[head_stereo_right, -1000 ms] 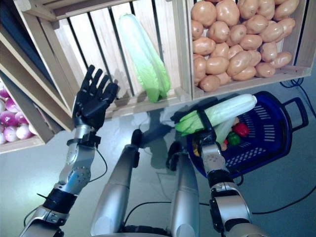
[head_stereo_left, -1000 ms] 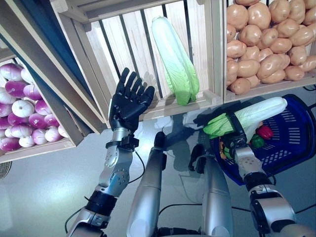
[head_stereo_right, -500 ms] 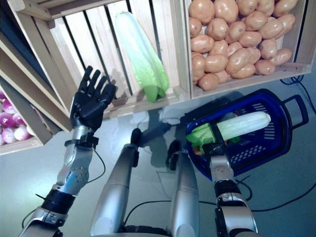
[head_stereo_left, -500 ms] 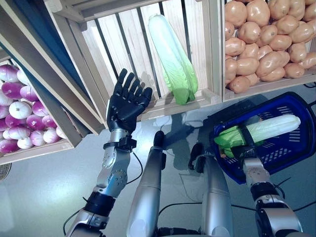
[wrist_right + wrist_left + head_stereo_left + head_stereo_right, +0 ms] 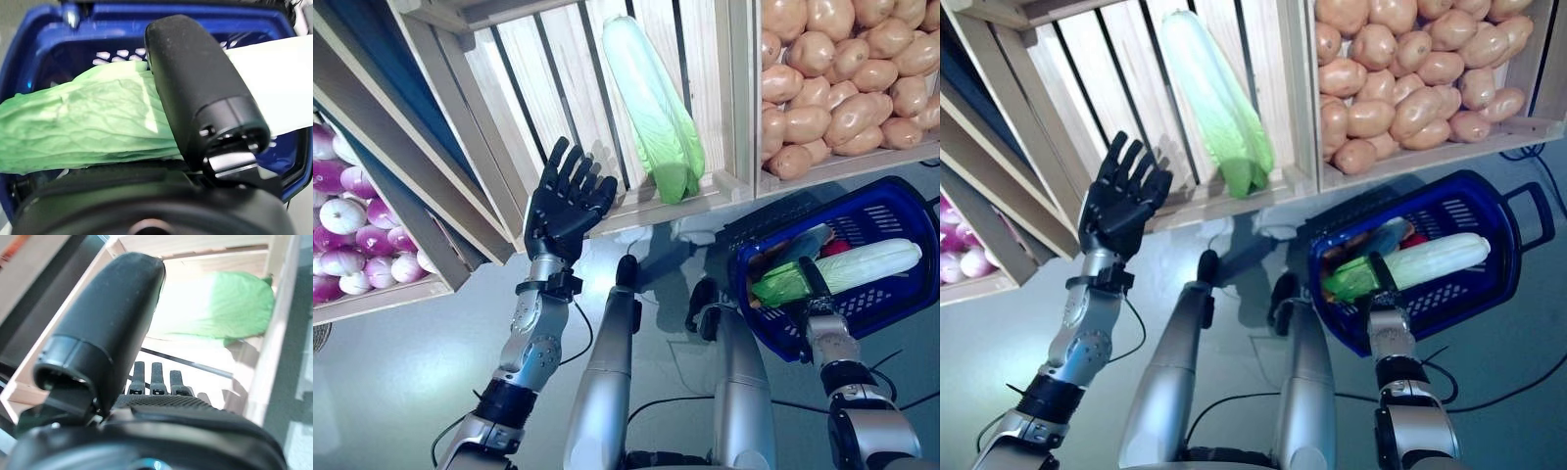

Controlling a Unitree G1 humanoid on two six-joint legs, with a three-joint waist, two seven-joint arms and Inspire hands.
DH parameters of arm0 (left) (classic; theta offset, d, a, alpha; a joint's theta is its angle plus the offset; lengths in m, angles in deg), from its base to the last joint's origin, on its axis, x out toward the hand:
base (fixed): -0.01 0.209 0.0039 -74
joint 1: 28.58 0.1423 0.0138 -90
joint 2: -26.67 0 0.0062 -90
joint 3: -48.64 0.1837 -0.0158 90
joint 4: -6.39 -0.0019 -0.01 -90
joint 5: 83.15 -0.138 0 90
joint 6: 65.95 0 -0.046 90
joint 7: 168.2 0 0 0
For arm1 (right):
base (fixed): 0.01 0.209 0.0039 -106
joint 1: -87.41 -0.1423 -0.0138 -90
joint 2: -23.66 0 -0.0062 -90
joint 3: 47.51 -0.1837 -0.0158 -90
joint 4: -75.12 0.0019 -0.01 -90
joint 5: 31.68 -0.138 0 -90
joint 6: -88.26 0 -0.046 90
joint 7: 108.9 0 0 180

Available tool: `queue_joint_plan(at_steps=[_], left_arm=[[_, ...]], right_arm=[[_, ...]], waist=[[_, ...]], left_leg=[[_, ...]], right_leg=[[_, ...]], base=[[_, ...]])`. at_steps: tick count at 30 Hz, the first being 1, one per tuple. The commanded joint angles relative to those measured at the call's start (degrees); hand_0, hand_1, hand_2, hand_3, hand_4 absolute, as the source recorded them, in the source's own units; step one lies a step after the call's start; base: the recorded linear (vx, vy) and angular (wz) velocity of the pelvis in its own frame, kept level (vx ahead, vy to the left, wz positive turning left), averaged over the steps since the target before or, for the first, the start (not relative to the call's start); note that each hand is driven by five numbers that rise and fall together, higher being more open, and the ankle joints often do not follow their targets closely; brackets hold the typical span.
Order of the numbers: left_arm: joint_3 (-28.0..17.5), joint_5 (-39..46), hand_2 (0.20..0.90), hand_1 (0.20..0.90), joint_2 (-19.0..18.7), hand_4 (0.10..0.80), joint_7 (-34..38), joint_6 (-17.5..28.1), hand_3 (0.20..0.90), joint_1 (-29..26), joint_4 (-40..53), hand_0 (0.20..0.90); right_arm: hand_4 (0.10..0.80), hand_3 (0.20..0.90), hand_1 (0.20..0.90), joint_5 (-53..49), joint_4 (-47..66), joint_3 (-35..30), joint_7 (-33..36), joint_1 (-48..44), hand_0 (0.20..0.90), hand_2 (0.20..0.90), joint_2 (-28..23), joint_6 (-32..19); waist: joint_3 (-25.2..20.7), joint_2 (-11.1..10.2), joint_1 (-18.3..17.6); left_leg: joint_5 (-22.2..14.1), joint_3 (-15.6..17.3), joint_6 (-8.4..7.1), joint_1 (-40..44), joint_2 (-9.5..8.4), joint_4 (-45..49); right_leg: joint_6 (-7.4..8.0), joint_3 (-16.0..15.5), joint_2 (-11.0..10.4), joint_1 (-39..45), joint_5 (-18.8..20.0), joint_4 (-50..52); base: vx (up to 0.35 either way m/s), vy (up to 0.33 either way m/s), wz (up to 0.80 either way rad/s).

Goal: Put vegetables into the basket

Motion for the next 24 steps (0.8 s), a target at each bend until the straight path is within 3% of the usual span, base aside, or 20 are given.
queue_joint_plan(at_steps=[1, 8, 9, 10, 11, 13, 17, 19, 20, 23, 24], left_arm=[[-1.60, -3.16, 0.900, 0.900, -0.12, 0.800, -1.85, 2.94, 0.900, -1.78, 7.10, 0.900], [-0.95, -0.77, 0.900, 0.900, 0.97, 0.800, -2.15, 1.13, 0.900, -2.90, 7.59, 0.900], [-0.99, -0.45, 0.900, 0.900, 1.02, 0.800, -1.99, 0.99, 0.900, -2.99, 7.59, 0.900], [-0.93, -0.16, 0.900, 0.900, 0.94, 0.800, -2.08, 0.94, 0.900, -2.82, 7.34, 0.900], [-0.97, 0.07, 0.900, 0.900, 0.85, 0.800, -2.23, 0.83, 0.900, -2.98, 7.32, 0.900], [-0.64, -0.67, 0.900, 0.900, 0.83, 0.800, -2.11, 0.78, 0.900, -2.95, 7.12, 0.900], [-0.46, -0.85, 0.900, 0.900, 0.63, 0.800, -1.62, 1.25, 0.900, -2.99, 7.28, 0.900], [-0.22, -1.00, 0.900, 0.900, 0.59, 0.800, -1.40, 1.40, 0.900, -2.78, 7.17, 0.900], [-0.23, -0.88, 0.900, 0.900, 0.63, 0.800, -1.45, 1.41, 0.900, -2.87, 7.21, 0.900], [-0.05, -1.42, 0.900, 0.900, 0.34, 0.800, -1.30, 1.29, 0.900, -2.73, 7.72, 0.900], [-0.06, -2.04, 0.900, 0.900, 0.16, 0.800, -1.01, 1.42, 0.900, -2.74, 7.82, 0.900]], right_arm=[[0.400, 0.300, 0.300, 2.34, 0.19, -3.64, 4.69, 1.56, 0.300, 0.300, -4.65, -0.59], [0.400, 0.300, 0.300, 3.29, -4.34, -3.62, 5.85, -0.07, 0.300, 0.300, -5.55, 4.90], [0.709, 0.764, 0.764, 3.05, -4.85, -3.68, 5.84, -0.25, 0.764, 0.764, -5.73, 4.84], [0.800, 0.900, 0.900, 3.07, -5.65, -4.07, 5.82, -0.06, 0.900, 0.900, -5.84, 4.77], [0.800, 0.900, 0.900, 2.78, -5.85, -4.27, 5.92, -0.19, 0.900, 0.900, -5.85, 4.41], [0.800, 0.900, 0.900, 1.92, -6.02, -4.73, 7.93, -0.13, 0.900, 0.900, -5.48, 2.87], [0.800, 0.900, 0.900, 1.87, -5.52, -5.63, 10.32, -0.21, 0.900, 0.900, -5.53, -0.33], [0.800, 0.900, 0.900, 2.30, -4.53, -5.92, 12.23, -0.02, 0.900, 0.900, -5.29, -1.40], [0.800, 0.900, 0.900, 2.77, -3.84, -5.99, 12.98, -0.13, 0.900, 0.900, -5.18, -1.76], [0.800, 0.900, 0.900, 3.94, -2.46, -6.13, 15.80, -0.15, 0.900, 0.900, -5.25, -3.86], [0.800, 0.900, 0.900, 4.34, -2.05, -6.31, 16.42, -0.12, 0.900, 0.900, -5.26, -4.45]], waist=[[-0.22, 3.17, -0.63], [-0.22, 4.40, -0.50], [-0.22, 4.46, -0.50], [-0.22, 4.48, -0.55], [-0.22, 4.51, -0.53], [-0.22, 4.45, -0.68], [-0.22, 4.73, -0.82], [-0.22, 4.78, -0.94], [-0.22, 4.82, -1.00], [-0.22, 4.77, -1.10], [-0.22, 4.79, -1.15]], left_leg=[[-3.73, 3.57, 4.71, 0.42, -2.34, 1.74], [-4.58, 4.33, 4.64, -1.67, -2.66, 4.89], [-4.66, 4.39, 4.63, -1.90, -2.62, 5.14], [-6.26, 4.24, 4.55, -1.17, -2.66, 5.90], [-4.93, 4.51, 4.72, -2.35, -2.48, 5.77], [-6.22, 4.24, 4.57, -2.14, -2.61, 6.35], [-4.55, 4.51, 4.81, -3.48, -2.47, 5.57], [-5.92, 4.31, 4.63, -2.62, -2.63, 5.95], [-4.53, 4.60, 4.83, -3.64, -2.48, 5.58], [-5.70, 4.40, 4.67, -3.09, -2.61, 6.19], [-4.62, 4.62, 4.78, -3.80, -2.47, 5.87]], right_leg=[[-1.10, -0.14, 0.87, 0.74, 9.14, -2.99], [-1.39, -0.01, 0.31, -1.41, 8.20, 0.09], [-1.40, -0.01, 0.26, -1.64, 8.10, 0.39], [-0.94, 0.43, 0.36, -1.02, 6.67, 1.39], [-1.33, 0.00, 0.19, -2.06, 7.84, 1.12], [-0.86, 0.51, 0.47, -1.84, 6.93, 1.58], [-1.23, 0.31, 0.68, -3.22, 8.29, 1.07], [-0.81, 0.86, 0.95, -2.51, 7.10, 1.60], [-1.25, 0.46, 0.87, -3.48, 8.32, 1.17], [-1.06, 0.79, 1.12, -2.98, 7.37, 1.68], [-1.43, 0.40, 1.05, -3.61, 8.37, 1.17]], base=[[0.000, 0.000, 0.00], [-0.009, 0.013, -0.03], [0.085, -0.007, 0.00], [0.000, 0.000, 0.00], [0.081, -0.025, 0.01], [0.000, 0.000, 0.00], [0.000, 0.000, 0.00], [0.000, 0.000, 0.00], [0.000, 0.000, 0.00], [-0.008, 0.003, -0.01], [0.034, 0.016, -0.02]])
